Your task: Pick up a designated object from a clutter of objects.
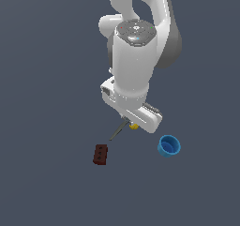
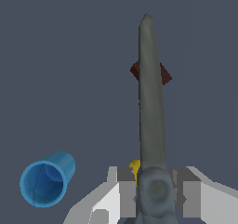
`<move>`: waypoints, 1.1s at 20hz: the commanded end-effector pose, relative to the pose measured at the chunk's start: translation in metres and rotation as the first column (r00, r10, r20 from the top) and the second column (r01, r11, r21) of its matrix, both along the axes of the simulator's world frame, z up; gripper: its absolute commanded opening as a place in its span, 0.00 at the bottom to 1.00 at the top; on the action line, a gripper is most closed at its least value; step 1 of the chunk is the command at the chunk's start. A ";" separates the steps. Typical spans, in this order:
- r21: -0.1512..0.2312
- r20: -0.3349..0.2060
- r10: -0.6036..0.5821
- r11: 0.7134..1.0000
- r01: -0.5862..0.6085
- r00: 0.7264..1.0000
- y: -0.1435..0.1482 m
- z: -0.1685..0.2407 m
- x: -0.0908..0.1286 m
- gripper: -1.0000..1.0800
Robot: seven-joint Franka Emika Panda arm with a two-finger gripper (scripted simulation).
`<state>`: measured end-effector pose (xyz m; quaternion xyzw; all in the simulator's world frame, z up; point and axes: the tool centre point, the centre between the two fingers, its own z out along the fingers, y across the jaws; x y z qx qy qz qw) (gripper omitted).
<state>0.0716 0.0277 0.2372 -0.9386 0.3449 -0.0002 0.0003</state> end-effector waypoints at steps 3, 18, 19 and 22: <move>0.000 -0.001 0.001 1.000 -0.001 1.000 -0.012 0.052 -0.002 0.00; 0.000 -0.001 0.001 1.000 -0.001 1.000 -0.035 0.142 0.000 0.00; 0.000 -0.001 0.001 1.000 -0.001 1.000 -0.035 0.144 0.000 0.00; 0.000 -0.001 0.001 1.000 -0.001 1.000 -0.035 0.145 0.001 0.00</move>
